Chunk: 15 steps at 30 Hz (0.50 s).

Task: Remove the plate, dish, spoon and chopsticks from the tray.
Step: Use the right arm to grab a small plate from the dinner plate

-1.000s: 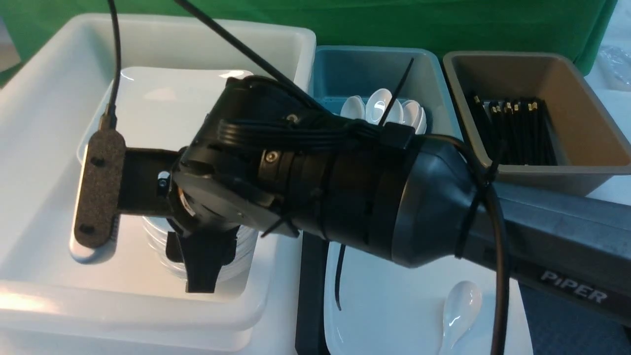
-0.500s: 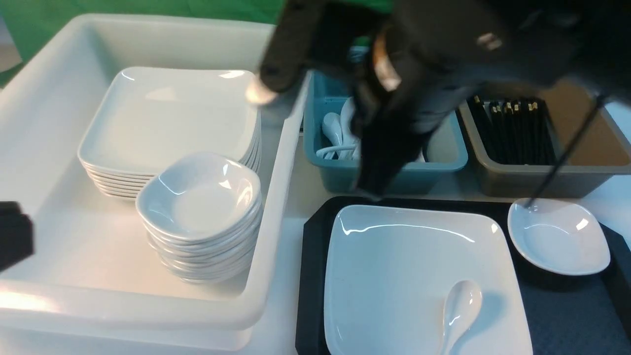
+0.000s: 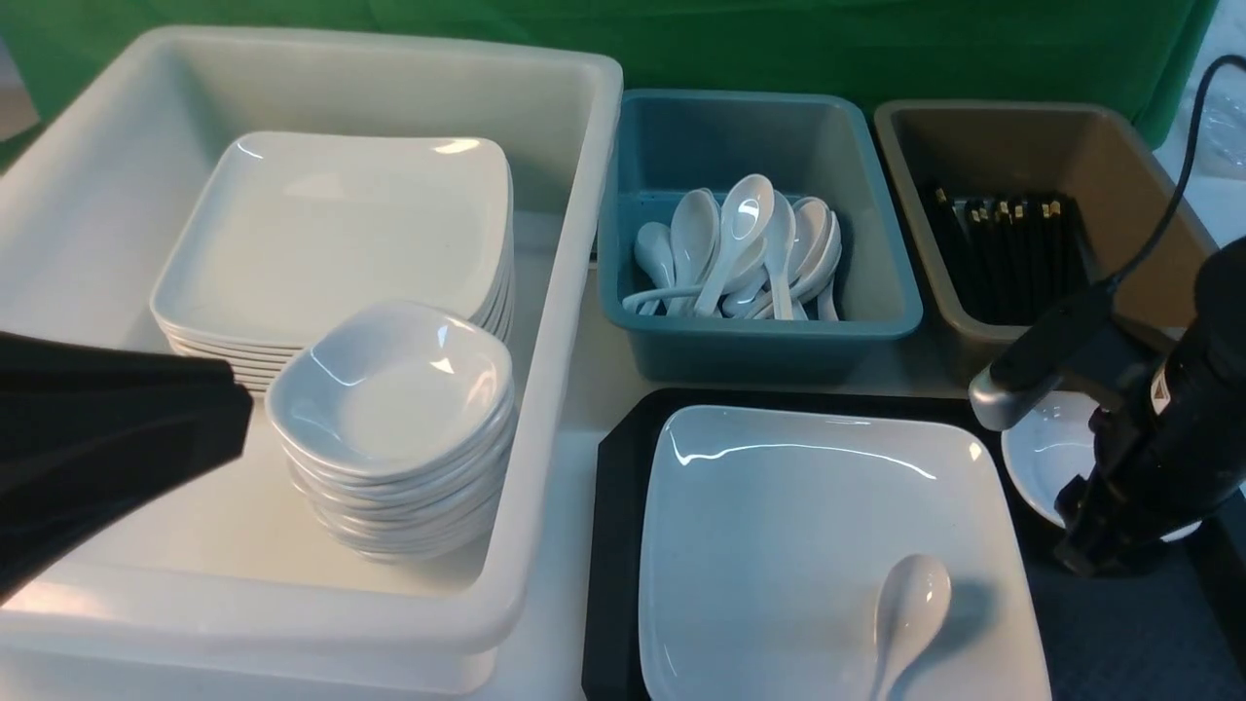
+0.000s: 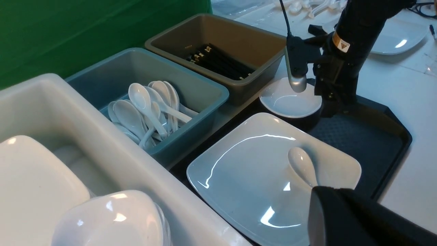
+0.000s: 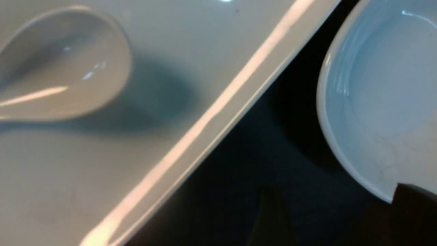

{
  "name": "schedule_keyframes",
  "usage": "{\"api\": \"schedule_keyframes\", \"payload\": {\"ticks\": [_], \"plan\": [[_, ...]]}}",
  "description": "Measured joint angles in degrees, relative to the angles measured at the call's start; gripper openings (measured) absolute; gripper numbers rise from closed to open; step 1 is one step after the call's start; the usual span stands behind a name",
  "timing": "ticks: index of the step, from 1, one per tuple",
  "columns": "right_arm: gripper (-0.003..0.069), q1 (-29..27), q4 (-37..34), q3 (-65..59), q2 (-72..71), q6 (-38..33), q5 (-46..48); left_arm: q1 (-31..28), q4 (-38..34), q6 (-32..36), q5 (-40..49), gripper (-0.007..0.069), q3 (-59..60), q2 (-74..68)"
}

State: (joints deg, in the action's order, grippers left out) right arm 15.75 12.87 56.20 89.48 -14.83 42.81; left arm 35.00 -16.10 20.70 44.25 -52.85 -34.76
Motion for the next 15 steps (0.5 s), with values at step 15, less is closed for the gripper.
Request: {"api": "schedule_keyframes", "payload": {"ticks": [15], "plan": [[0.0440,-4.3,1.9,-0.4,11.9,-2.8,-11.7,0.0,0.0,0.1,1.8,0.0020,0.0,0.0]]}}
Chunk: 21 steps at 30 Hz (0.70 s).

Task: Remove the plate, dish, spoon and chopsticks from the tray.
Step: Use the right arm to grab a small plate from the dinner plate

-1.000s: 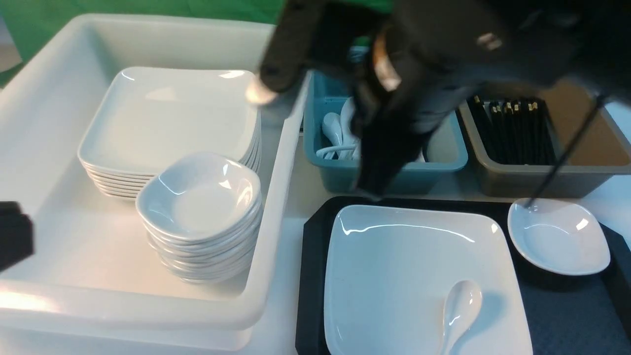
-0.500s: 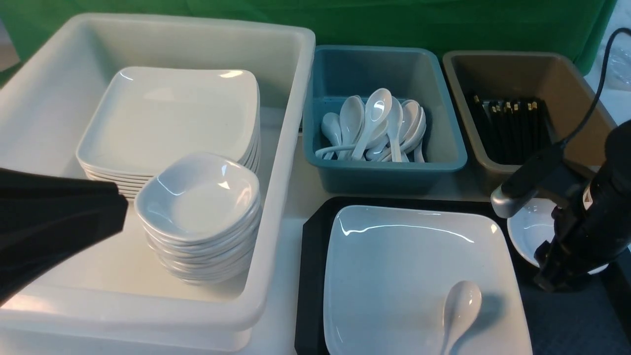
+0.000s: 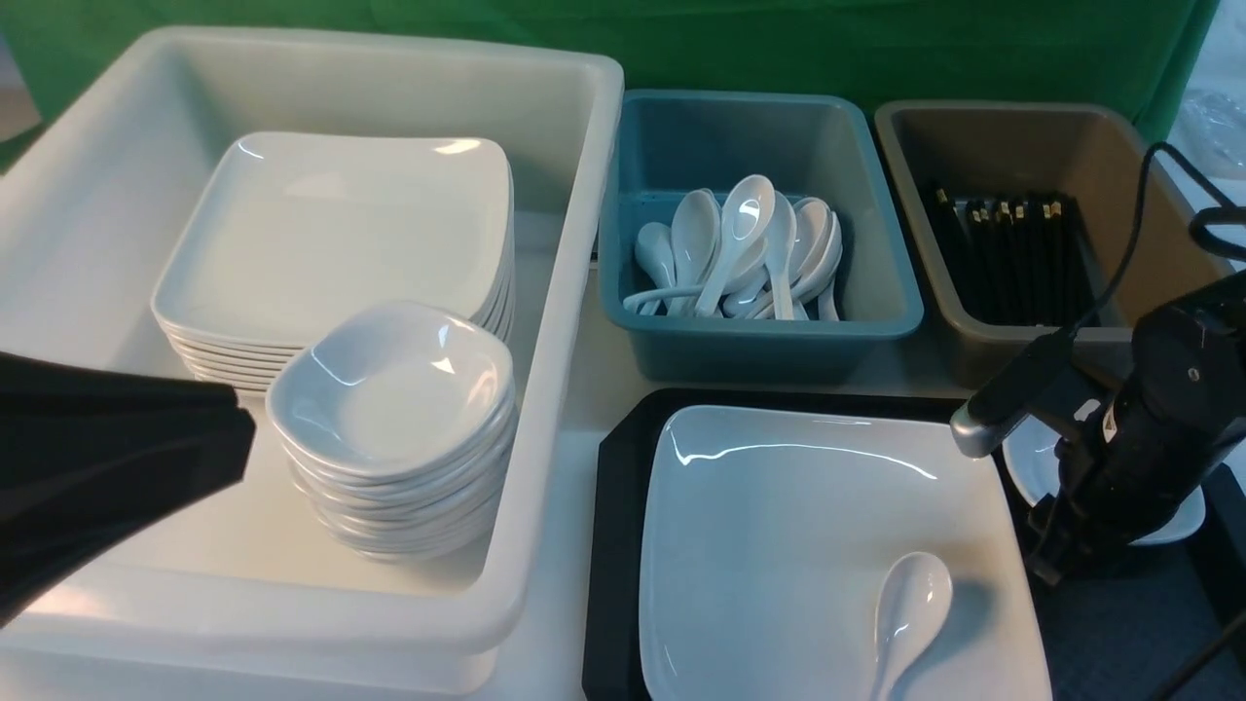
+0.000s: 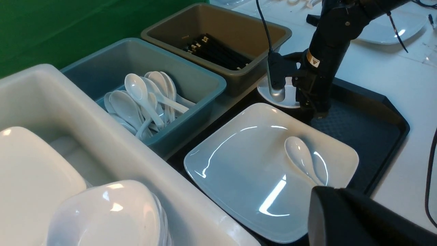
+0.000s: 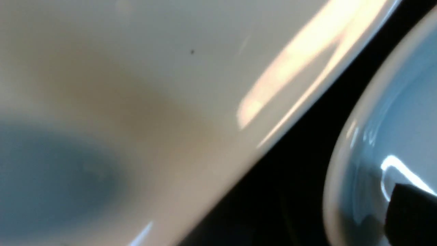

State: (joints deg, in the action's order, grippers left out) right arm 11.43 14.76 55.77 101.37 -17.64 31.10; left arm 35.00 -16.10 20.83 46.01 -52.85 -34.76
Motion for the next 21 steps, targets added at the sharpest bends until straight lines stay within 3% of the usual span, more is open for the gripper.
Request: {"api": "schedule_keyframes", "payload": {"ticks": [8,13,17,21], "plan": [[0.0393,0.0,1.2,0.6,1.1,-0.4,-2.5,0.0,0.0,0.0,0.9,0.0020,0.0,0.0],[0.0223,0.3,1.9,0.7,0.9,-1.6,-1.8,0.0,0.0,0.0,1.5,0.0020,0.0,0.0],[0.0196,1.4,2.5,0.7,-1.3,-1.6,3.0,0.0,-0.1,0.0,1.7,0.0020,0.0,0.0],[0.0069,6.9,1.8,1.9,-8.7,4.0,14.4,0.0,-0.3,0.5,1.8,0.0020,0.0,0.0]]}}
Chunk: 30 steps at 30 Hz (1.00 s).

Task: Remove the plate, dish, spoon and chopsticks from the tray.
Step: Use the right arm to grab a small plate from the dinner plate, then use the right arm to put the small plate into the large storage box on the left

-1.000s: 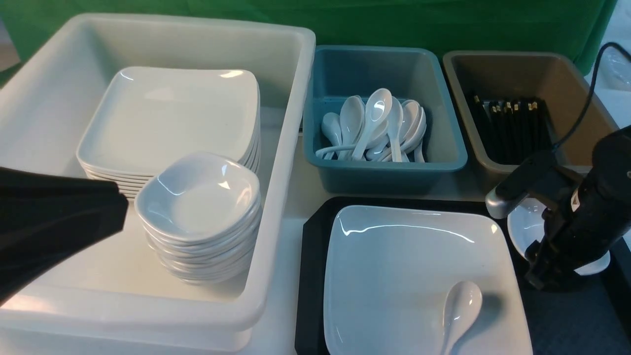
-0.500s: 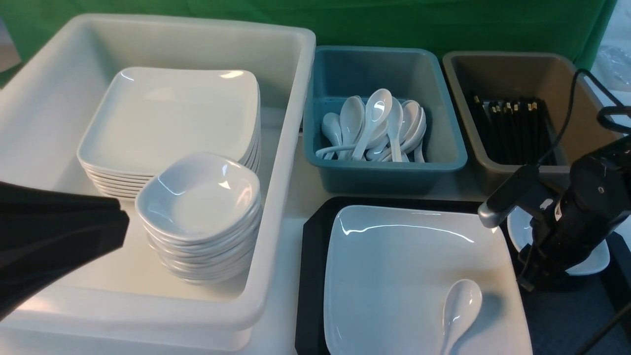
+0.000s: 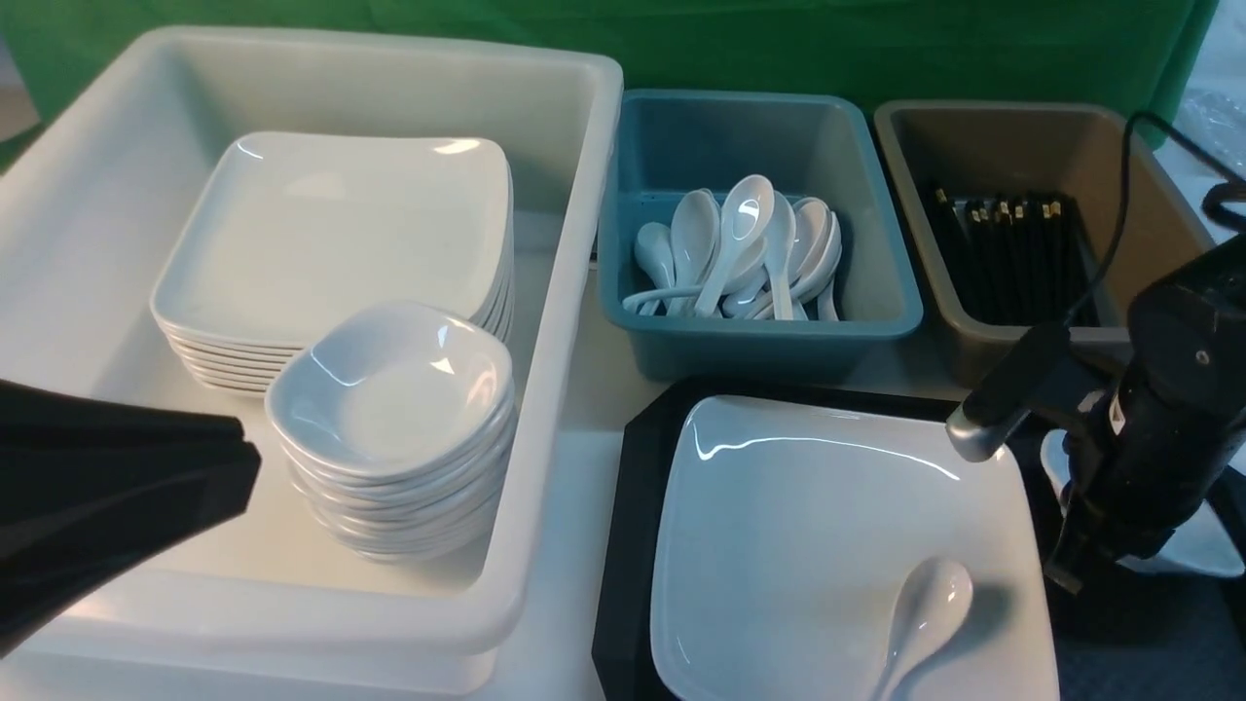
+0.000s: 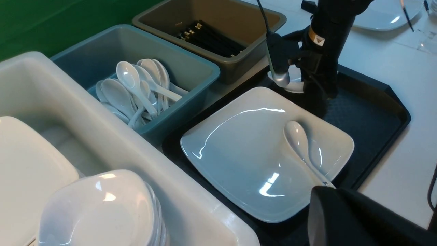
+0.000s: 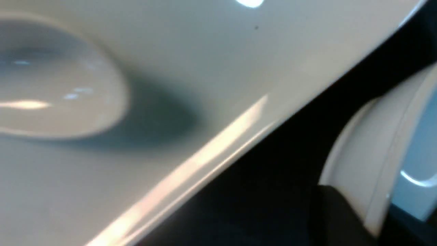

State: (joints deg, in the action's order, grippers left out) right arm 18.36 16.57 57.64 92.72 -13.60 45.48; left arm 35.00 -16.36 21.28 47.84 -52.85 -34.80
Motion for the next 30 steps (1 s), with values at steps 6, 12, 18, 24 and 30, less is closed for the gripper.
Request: {"api": "schedule_keyframes", "payload": {"ticks": [6,12,18,24,30], "plan": [[0.0062,10.6,-0.6,6.4,-10.6,10.5,8.9,0.0,1.3,0.2,-0.8,0.0020,0.0,0.0],[0.0062,30.0,-0.5,18.4,-12.8,12.4,6.4,0.0,11.3,-6.7,-0.7,0.0020,0.0,0.3],[0.0062,44.3,-0.6,31.9,-1.3,1.5,-4.9,0.0,22.3,-18.5,0.0,0.0020,0.0,8.8],[0.0062,45.4,-0.1,41.5,13.9,-8.8,-7.0,0.0,23.3,-21.6,4.4,0.0020,-0.2,15.4],[0.0097,44.9,6.1,44.5,22.3,-10.5,-7.1,0.0,22.6,-22.5,7.4,0.0020,-0.2,15.7]]}}
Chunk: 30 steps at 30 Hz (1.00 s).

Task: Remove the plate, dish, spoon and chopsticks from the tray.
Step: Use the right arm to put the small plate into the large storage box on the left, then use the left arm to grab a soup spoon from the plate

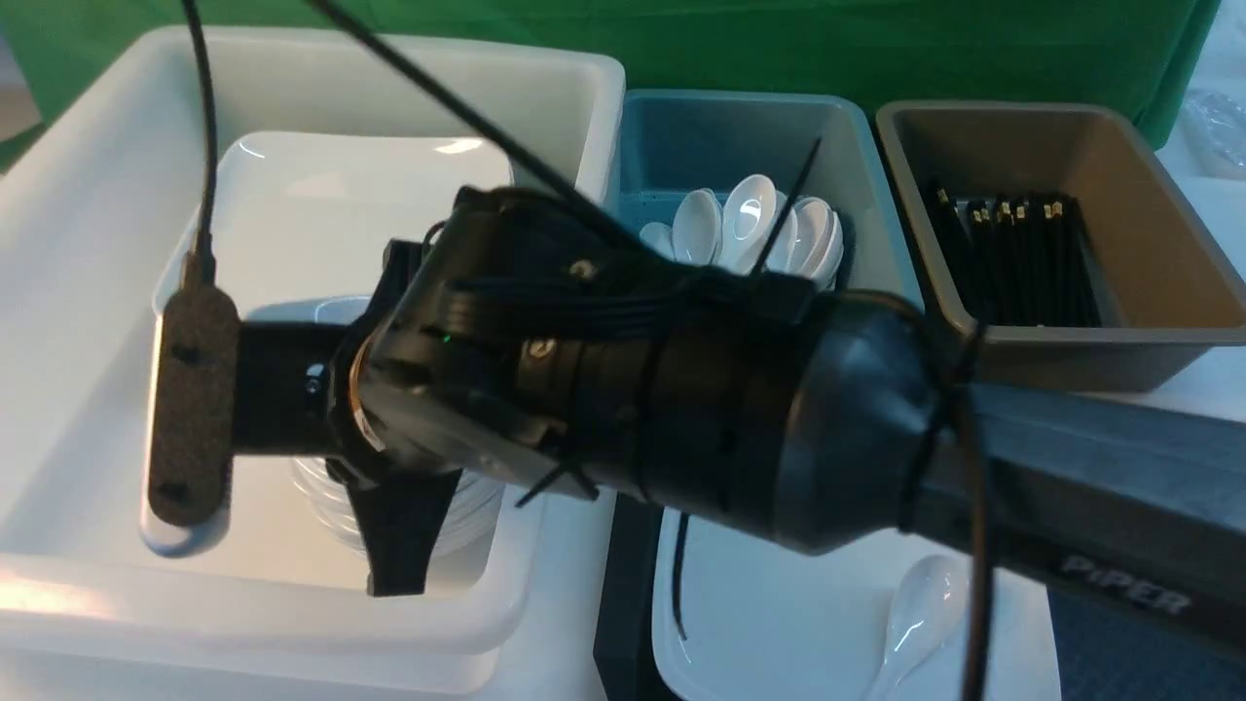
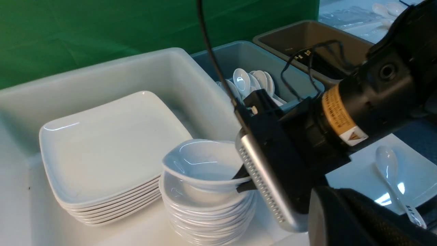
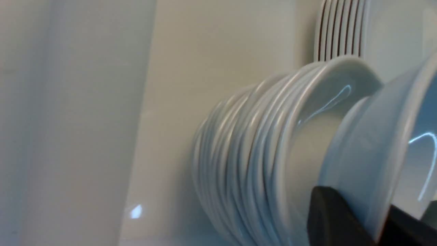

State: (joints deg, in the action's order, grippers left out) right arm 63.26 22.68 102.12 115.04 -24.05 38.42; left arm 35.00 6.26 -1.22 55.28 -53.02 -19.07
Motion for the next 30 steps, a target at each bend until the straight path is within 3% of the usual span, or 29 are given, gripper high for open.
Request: {"api": "schedule_keyframes", "payload": {"ticks": [4,10,12,15,17,20,21,22,24,30], "plan": [[0.0223,-0.3,1.7,0.3,1.1,-0.1,0.0,0.0,-0.6,-0.1,0.0,0.0020,0.0,0.0],[0.0547,-0.3,2.3,1.8,-1.7,4.1,5.7,0.0,-1.2,0.3,-0.1,0.0020,0.0,-0.9],[0.0580,-0.2,2.4,2.1,-3.7,5.9,9.8,0.0,-1.4,0.4,-0.1,0.0020,0.0,-1.9],[0.0540,-0.3,2.5,2.2,-10.4,10.8,22.3,0.0,-1.4,0.6,-0.1,0.0020,-0.2,-6.8],[0.0470,-0.8,2.5,2.0,-14.3,13.7,27.7,0.0,-1.6,0.9,-0.1,0.0020,-0.2,-10.6],[0.0299,-3.0,2.5,-1.7,-22.0,18.1,28.5,0.0,-2.6,2.0,-0.7,0.0020,-0.3,-18.7],[0.0288,-3.2,2.5,-2.1,-22.5,18.9,28.5,0.0,-2.6,2.2,-0.7,0.0020,-0.3,-18.7],[0.0206,-4.6,2.6,-5.9,-26.5,22.2,28.5,0.0,-4.0,4.0,-1.0,0.0020,-0.7,-23.2],[0.0139,-6.2,2.6,-12.4,-32.7,26.7,28.5,0.0,-7.5,6.8,-1.2,0.0020,-1.6,-29.0],[0.0080,-8.1,2.8,-35.9,-54.9,44.2,28.3,1.5,-24.5,22.3,-3.1,0.0020,-4.4,-47.5]]}}
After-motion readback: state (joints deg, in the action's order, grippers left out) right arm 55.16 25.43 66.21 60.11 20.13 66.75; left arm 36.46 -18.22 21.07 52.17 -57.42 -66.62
